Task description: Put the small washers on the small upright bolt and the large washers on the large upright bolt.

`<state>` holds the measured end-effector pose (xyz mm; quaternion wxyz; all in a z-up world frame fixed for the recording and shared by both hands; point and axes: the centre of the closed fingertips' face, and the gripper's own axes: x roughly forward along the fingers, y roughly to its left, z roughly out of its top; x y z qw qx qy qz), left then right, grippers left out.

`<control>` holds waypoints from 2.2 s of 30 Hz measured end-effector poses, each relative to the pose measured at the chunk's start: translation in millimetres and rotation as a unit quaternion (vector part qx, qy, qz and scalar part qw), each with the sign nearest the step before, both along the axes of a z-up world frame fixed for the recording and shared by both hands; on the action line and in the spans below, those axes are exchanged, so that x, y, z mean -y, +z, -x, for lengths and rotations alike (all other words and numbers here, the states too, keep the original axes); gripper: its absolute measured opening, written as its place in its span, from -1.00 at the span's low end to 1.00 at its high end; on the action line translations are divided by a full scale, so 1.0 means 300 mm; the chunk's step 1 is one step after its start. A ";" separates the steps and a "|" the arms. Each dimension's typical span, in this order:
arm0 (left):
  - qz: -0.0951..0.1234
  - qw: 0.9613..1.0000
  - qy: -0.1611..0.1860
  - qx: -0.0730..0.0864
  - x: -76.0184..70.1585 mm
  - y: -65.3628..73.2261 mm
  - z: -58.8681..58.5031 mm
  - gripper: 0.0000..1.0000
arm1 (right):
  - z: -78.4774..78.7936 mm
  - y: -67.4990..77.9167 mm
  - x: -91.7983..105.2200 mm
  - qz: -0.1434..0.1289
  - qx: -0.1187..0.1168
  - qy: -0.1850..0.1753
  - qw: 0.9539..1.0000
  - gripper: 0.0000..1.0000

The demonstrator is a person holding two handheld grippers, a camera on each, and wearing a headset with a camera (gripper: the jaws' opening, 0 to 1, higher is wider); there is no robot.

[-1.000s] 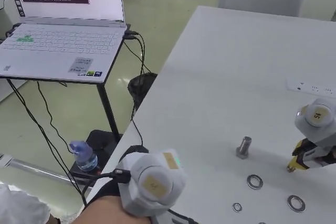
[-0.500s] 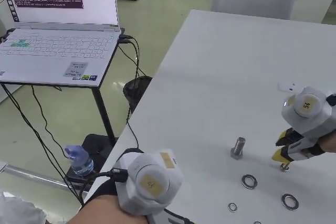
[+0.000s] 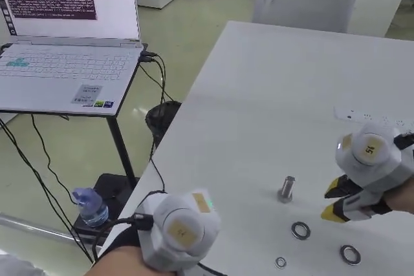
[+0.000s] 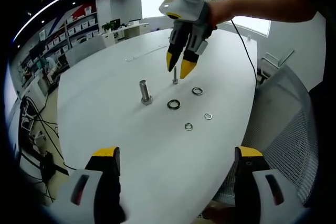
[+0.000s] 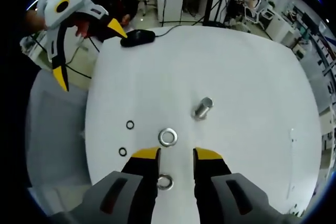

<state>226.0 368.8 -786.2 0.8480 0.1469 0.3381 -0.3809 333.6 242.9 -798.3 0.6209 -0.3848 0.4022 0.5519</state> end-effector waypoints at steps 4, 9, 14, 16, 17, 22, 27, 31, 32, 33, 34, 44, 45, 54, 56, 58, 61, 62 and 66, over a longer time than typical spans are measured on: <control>0.000 1.000 -0.002 0.002 0.003 0.006 -0.002 0.82 | 0.035 -0.010 0.011 0.002 -0.006 0.004 1.000 -0.46; -0.001 1.000 -0.002 0.002 -0.001 0.006 0.002 0.82 | 0.094 -0.029 0.022 0.004 -0.017 0.005 1.000 -0.45; -0.003 1.000 -0.002 0.002 -0.005 0.006 0.003 0.81 | 0.144 -0.041 0.024 0.005 -0.021 0.009 1.000 -0.45; -0.005 1.000 -0.004 0.001 -0.005 0.005 0.004 0.79 | 0.160 -0.045 0.025 0.006 -0.021 0.012 1.000 -0.45; -0.006 1.000 -0.005 -0.001 -0.003 0.005 0.006 0.78 | 0.175 -0.051 0.027 0.008 -0.021 0.016 1.000 -0.45; -0.005 1.000 -0.005 0.000 -0.003 0.010 0.005 0.76 | 0.210 -0.076 0.033 0.011 -0.027 0.015 0.999 -0.45; -0.005 1.000 -0.004 0.002 -0.008 0.014 0.000 0.76 | 0.245 -0.091 0.031 0.009 -0.032 0.016 0.999 -0.46; -0.004 1.000 -0.004 0.002 -0.010 0.017 -0.001 0.76 | 0.265 -0.093 0.030 0.008 -0.032 0.016 0.999 -0.46; -0.005 1.000 -0.005 0.003 -0.011 0.016 0.000 0.75 | 0.270 -0.095 0.030 0.009 -0.030 0.018 0.999 -0.46; -0.006 1.000 -0.005 0.003 -0.011 0.015 0.001 0.75 | 0.276 -0.098 0.030 0.010 -0.029 0.020 0.999 -0.46; -0.006 1.000 -0.005 0.002 -0.011 0.014 0.002 0.74 | 0.280 -0.102 0.030 0.010 -0.029 0.020 0.999 -0.46; -0.006 1.000 -0.004 0.009 -0.012 0.018 0.006 0.73 | 0.304 -0.171 0.025 0.015 -0.029 0.021 0.999 -0.46; -0.005 1.000 -0.003 0.008 -0.013 0.019 0.005 0.73 | 0.304 -0.181 0.027 0.016 -0.029 0.020 0.999 -0.46; -0.006 1.000 -0.008 0.008 -0.008 0.021 -0.001 0.72 | 0.301 -0.249 0.039 0.028 -0.020 0.029 0.999 -0.48; -0.005 1.000 -0.009 0.008 -0.007 0.019 -0.001 0.71 | 0.302 -0.254 0.038 0.027 -0.019 0.030 0.999 -0.48; -0.005 1.000 -0.008 0.006 -0.008 0.018 -0.001 0.70 | 0.303 -0.258 0.034 0.027 -0.020 0.030 0.999 -0.48; -0.005 1.000 -0.008 0.007 -0.011 0.018 -0.002 0.71 | 0.301 -0.266 0.030 0.028 -0.016 0.033 0.999 -0.48; -0.005 1.000 -0.008 0.007 -0.012 0.018 -0.001 0.70 | 0.302 -0.265 0.028 0.029 -0.017 0.034 0.999 -0.48; -0.005 1.000 -0.007 0.006 -0.014 0.017 -0.002 0.70 | 0.299 -0.271 0.032 0.032 -0.014 0.035 0.999 -0.50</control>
